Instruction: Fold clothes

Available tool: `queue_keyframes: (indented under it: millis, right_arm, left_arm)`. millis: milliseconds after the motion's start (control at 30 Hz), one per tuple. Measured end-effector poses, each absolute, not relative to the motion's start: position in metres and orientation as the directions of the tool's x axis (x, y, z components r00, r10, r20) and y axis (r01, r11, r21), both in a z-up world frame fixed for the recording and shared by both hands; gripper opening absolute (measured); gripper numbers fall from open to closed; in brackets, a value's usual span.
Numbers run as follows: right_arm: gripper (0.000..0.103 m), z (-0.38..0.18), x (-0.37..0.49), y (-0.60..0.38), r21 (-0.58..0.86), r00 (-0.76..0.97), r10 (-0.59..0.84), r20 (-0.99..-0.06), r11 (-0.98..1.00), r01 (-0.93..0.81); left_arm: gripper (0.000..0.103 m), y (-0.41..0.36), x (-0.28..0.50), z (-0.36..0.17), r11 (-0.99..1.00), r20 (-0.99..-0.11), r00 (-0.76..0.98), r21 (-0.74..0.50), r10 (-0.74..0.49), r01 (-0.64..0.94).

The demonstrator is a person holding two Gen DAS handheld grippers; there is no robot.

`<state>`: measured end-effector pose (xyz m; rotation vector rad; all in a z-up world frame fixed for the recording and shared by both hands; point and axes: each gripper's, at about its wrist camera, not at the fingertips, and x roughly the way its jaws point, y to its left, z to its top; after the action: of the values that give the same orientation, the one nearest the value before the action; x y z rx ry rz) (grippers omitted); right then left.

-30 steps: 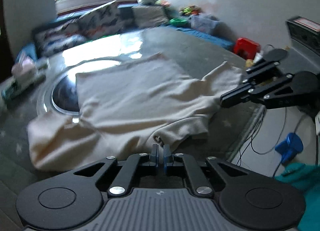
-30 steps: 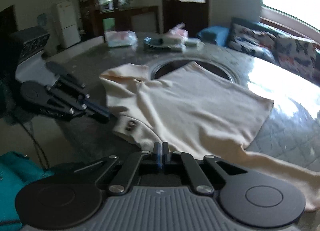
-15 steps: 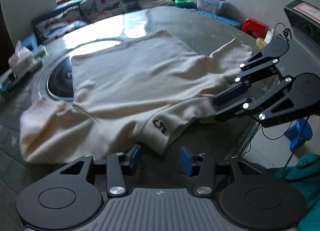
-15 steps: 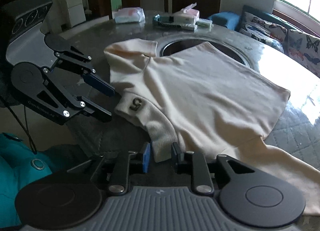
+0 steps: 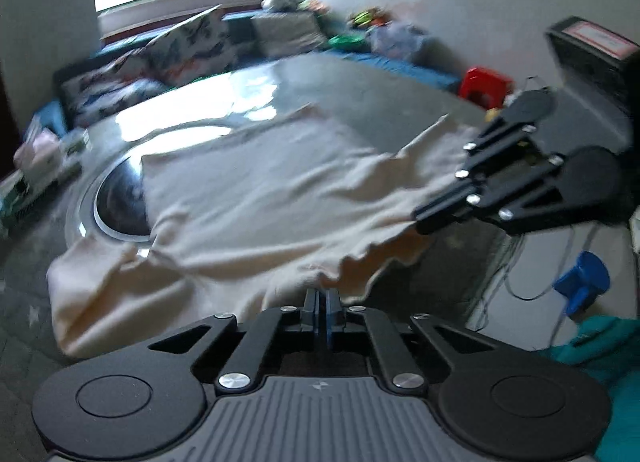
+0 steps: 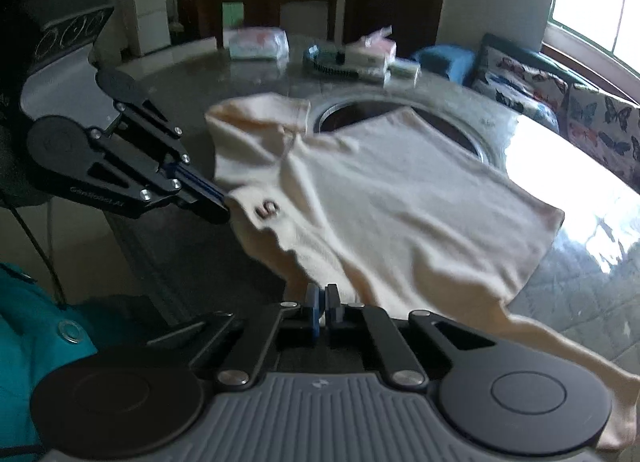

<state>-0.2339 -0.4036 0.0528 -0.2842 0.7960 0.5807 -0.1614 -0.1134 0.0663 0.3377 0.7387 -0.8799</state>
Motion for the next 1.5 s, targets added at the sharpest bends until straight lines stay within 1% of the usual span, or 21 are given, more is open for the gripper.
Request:
queue_keyframes:
  millis: [100, 167, 200, 233, 333, 600, 767, 800, 867, 900, 933, 967, 1000, 1033, 1133, 1233, 1267, 1300, 1500]
  right_arm:
    - [0.001, 0.064, -0.237, -0.406, -0.011, 0.527, 0.425, -0.736, 0.771, -0.636]
    - [0.001, 0.066, -0.237, -0.406, -0.019, 0.530, 0.421, -0.736, 0.770, -0.638]
    - [0.001, 0.066, -0.235, -0.406, -0.021, 0.535, 0.416, -0.735, 0.776, -0.631]
    - [0.002, 0.065, -0.233, -0.407, -0.019, 0.541, 0.411, -0.734, 0.784, -0.621]
    - [0.007, 0.059, -0.223, -0.407, -0.004, 0.543, 0.402, -0.737, 0.802, -0.598]
    - [0.008, 0.035, -0.203, -0.403, 0.052, 0.507, 0.413, -0.756, 0.811, -0.583]
    - [0.009, 0.023, -0.199, -0.401, 0.076, 0.472, 0.416, -0.777, 0.807, -0.586]
    - [0.011, 0.022, -0.200, -0.402, 0.078, 0.470, 0.417, -0.778, 0.807, -0.586]
    - [0.019, 0.022, -0.200, -0.404, 0.083, 0.471, 0.419, -0.777, 0.809, -0.582]
    - [0.026, 0.024, -0.201, -0.406, 0.085, 0.480, 0.419, -0.771, 0.814, -0.575]
    - [0.029, 0.026, -0.201, -0.408, 0.086, 0.489, 0.419, -0.765, 0.819, -0.568]
    - [0.029, 0.028, -0.201, -0.411, 0.087, 0.502, 0.418, -0.757, 0.826, -0.557]
    - [0.032, 0.031, -0.201, -0.417, 0.089, 0.520, 0.415, -0.747, 0.837, -0.539]
    - [0.038, 0.033, -0.200, -0.423, 0.091, 0.540, 0.407, -0.737, 0.851, -0.516]
    - [0.042, 0.036, -0.197, -0.444, 0.100, 0.597, 0.364, -0.715, 0.899, -0.427]
    - [0.045, 0.036, -0.194, -0.469, 0.111, 0.649, 0.301, -0.699, 0.942, -0.317]
    - [0.047, 0.035, -0.194, -0.478, 0.106, 0.668, 0.268, -0.695, 0.956, -0.274]
    - [0.053, 0.033, -0.194, -0.487, 0.099, 0.685, 0.231, -0.691, 0.969, -0.226]
    - [0.055, 0.017, -0.191, -0.541, 0.083, 0.726, 0.018, -0.688, 0.995, 0.054]
  left_arm:
    - [0.002, -0.115, -0.169, 0.069, 0.560, -0.708, 0.416, 0.033, -0.572, 0.828]
    - [0.003, -0.115, -0.167, 0.068, 0.565, -0.716, 0.422, 0.046, -0.556, 0.824]
    - [0.003, -0.115, -0.165, 0.068, 0.571, -0.717, 0.424, 0.044, -0.553, 0.820]
    - [0.006, -0.115, -0.161, 0.068, 0.585, -0.717, 0.431, 0.041, -0.548, 0.810]
    - [0.006, -0.120, -0.150, 0.067, 0.608, -0.718, 0.442, 0.033, -0.538, 0.794]
    - [0.006, -0.148, -0.123, 0.061, 0.626, -0.713, 0.439, 0.001, -0.546, 0.780]
    - [0.010, -0.165, -0.106, 0.043, 0.641, -0.724, 0.410, -0.058, -0.555, 0.765]
    - [0.011, -0.167, -0.105, 0.039, 0.639, -0.728, 0.404, -0.061, -0.554, 0.766]
    - [0.020, -0.171, -0.105, 0.031, 0.634, -0.740, 0.389, -0.066, -0.549, 0.770]
    - [0.023, -0.171, -0.105, 0.028, 0.633, -0.743, 0.384, -0.067, -0.548, 0.771]
    - [0.028, -0.171, -0.106, 0.025, 0.631, -0.747, 0.380, -0.069, -0.546, 0.773]
    - [0.029, -0.171, -0.106, 0.023, 0.631, -0.743, 0.382, -0.069, -0.549, 0.773]
    - [0.029, -0.170, -0.106, 0.022, 0.631, -0.740, 0.384, -0.071, -0.553, 0.773]
    - [0.031, -0.170, -0.106, 0.023, 0.633, -0.738, 0.383, -0.076, -0.555, 0.770]
    - [0.049, -0.169, -0.106, 0.023, 0.639, -0.735, 0.388, -0.079, -0.556, 0.765]
    - [0.050, -0.169, -0.106, 0.023, 0.636, -0.732, 0.388, -0.080, -0.560, 0.767]
    - [0.053, -0.170, -0.106, 0.023, 0.637, -0.731, 0.389, -0.080, -0.561, 0.767]
    - [0.054, -0.170, -0.107, 0.022, 0.637, -0.730, 0.390, -0.081, -0.562, 0.767]
    - [0.059, -0.169, -0.107, 0.021, 0.637, -0.725, 0.393, -0.081, -0.566, 0.767]
